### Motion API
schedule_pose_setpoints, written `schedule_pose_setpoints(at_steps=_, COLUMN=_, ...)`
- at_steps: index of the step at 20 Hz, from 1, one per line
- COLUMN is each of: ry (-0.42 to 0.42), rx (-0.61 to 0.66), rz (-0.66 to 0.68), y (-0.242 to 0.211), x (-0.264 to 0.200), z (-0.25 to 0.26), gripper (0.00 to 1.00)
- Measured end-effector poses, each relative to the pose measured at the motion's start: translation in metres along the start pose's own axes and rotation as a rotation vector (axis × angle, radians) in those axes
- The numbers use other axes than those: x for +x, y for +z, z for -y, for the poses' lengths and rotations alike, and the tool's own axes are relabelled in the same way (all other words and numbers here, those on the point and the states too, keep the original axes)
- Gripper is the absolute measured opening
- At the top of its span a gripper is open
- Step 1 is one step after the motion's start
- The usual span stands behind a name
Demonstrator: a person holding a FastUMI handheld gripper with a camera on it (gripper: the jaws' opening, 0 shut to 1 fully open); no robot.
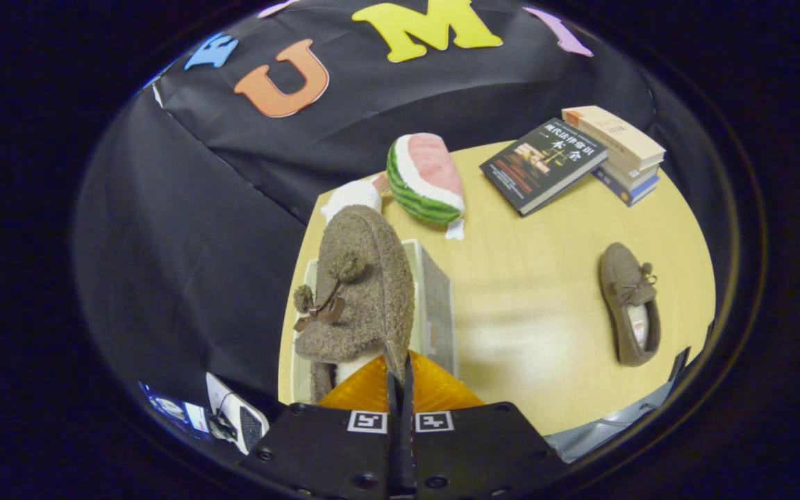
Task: Open the storage box then place both shoes into the box .Put the left shoe in first, then the right shoe, with the right side of both shoes facing outward in a uniform manner.
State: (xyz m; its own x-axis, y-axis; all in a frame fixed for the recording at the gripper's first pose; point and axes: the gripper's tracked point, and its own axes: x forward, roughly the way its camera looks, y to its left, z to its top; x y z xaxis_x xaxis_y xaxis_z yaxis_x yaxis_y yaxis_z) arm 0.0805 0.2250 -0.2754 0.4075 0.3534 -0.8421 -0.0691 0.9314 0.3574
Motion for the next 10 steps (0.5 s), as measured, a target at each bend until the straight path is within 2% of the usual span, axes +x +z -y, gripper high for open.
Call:
schedule_pose_setpoints(at_steps=4, ry=-0.046, rx=0.000, rz=-0.030, y=-0.012, x=0.052, z=-0.028, gripper=0.00)
schedule_pose_setpoints(at_steps=10, ry=-0.177, rx=-0.013, rz=-0.105, y=-0.041, x=0.123, z=-0.039, gripper=0.00)
